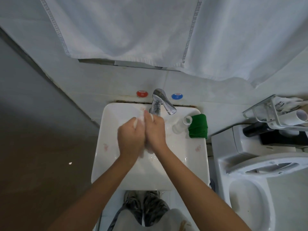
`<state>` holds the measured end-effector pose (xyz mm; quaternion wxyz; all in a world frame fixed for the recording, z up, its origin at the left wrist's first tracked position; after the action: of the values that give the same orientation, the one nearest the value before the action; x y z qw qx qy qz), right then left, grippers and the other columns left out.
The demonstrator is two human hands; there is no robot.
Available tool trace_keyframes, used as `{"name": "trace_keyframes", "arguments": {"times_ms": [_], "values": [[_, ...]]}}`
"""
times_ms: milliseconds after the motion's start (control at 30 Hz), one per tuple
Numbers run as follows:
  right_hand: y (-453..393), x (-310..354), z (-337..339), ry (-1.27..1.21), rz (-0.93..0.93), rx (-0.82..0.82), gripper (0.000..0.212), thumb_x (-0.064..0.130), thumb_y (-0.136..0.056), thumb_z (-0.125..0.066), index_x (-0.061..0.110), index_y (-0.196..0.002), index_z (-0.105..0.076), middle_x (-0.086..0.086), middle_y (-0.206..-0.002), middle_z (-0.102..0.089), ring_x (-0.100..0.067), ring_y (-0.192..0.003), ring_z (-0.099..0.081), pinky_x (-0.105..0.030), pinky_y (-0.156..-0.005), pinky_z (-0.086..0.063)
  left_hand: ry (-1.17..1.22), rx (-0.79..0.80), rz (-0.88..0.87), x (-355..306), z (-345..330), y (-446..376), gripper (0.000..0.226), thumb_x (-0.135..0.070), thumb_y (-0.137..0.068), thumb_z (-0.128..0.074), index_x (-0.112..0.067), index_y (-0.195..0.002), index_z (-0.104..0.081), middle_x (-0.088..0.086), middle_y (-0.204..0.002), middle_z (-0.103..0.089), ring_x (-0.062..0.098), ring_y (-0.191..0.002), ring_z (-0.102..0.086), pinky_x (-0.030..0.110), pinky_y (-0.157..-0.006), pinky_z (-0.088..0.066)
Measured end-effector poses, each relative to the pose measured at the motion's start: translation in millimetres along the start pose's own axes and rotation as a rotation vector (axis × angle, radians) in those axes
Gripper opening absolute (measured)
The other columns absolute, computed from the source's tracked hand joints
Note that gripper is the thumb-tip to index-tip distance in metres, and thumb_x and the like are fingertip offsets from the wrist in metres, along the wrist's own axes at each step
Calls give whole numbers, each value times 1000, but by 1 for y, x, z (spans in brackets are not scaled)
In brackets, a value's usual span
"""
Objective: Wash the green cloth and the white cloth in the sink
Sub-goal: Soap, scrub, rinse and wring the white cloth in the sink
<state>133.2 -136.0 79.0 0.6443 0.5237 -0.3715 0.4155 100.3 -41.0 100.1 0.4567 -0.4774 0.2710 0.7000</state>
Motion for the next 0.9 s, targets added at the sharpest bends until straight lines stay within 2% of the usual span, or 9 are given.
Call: {"name": "trace_keyframes", "arguments": {"times_ms": [67,133,233,333,433,533,667,833,900], "values": [[-8,-4,5,-30,-49,-82,41,35,-99,-47,13,-65,-54,-1,-57,-52,-17,-59,-52,-32,-59,-44,29,33,-36,-12,-4,10,44,-25,-95,-49,-22,-52,-46,-8,-46,-46,7,-45,-48,17,-46,-37],[11,-9,2,-24,-24,-114,40,37,-100,-45,12,-72,-60,-8,-68,-62,-18,-67,-61,-36,-64,-51,-23,26,-12,-6,-3,-5,45,-26,-95,-50,-23,-51,-43,-8,-46,-44,9,-44,-44,19,-48,-35],[32,-7,-1,-37,62,-42,41,38,-97,-46,19,-62,-55,-3,-61,-57,-15,-62,-56,-36,-61,-48,-56,-7,58,7,3,-15,42,-23,-96,-50,-19,-55,-44,-3,-51,-46,6,-47,-41,22,-51,-34],[0,-7,9,-56,-86,-107,43,36,-97,-49,16,-59,-49,-1,-55,-50,-16,-57,-50,-32,-59,-40,-7,24,-28,-6,-8,13,45,-22,-95,-52,-23,-51,-41,-8,-46,-43,7,-44,-44,16,-46,-33],[4,-8,6,-53,-97,-165,38,38,-98,-46,17,-68,-57,-5,-65,-62,-18,-65,-60,-34,-63,-49,-9,-8,37,-8,-9,0,45,-26,-95,-53,-22,-51,-42,-7,-46,-44,7,-44,-44,16,-46,-34],[23,-5,-1,-36,-28,-86,38,36,-98,-46,11,-75,-62,-13,-76,-66,-25,-75,-66,-39,-70,-54,-34,-29,152,1,-2,-21,46,-24,-96,-50,-23,-52,-38,-7,-48,-41,9,-47,-40,20,-48,-29],[-2,10,12,-53,-69,-105,44,29,-97,-49,15,-55,-47,-3,-54,-51,-18,-56,-49,-37,-60,-41,14,-4,-20,-16,-8,9,42,-28,-96,-50,-16,-56,-49,-7,-49,-47,5,-46,-45,14,-46,-34],[27,16,-2,64,94,70,39,35,-99,-45,16,-69,-60,-6,-69,-64,-21,-72,-65,-37,-69,-53,3,-42,204,-3,3,-23,40,-29,-98,-46,-14,-61,-48,1,-61,-53,7,-53,-46,21,-52,-35],[20,19,1,61,80,62,40,33,-99,-45,14,-67,-58,-6,-66,-62,-17,-66,-62,-36,-65,-50,41,-43,220,-3,1,-13,36,-29,-98,-47,-14,-65,-52,0,-61,-54,8,-57,-49,18,-51,-37]]}}
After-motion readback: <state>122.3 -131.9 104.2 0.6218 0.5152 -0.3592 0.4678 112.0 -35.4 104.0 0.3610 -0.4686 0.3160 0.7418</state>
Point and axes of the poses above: each hand's wrist, its own y-axis away from the middle knuckle, its own z-axis out of the back of the hand, x = y × z, the point moved 6 cm from there along -y, towards the middle knuckle
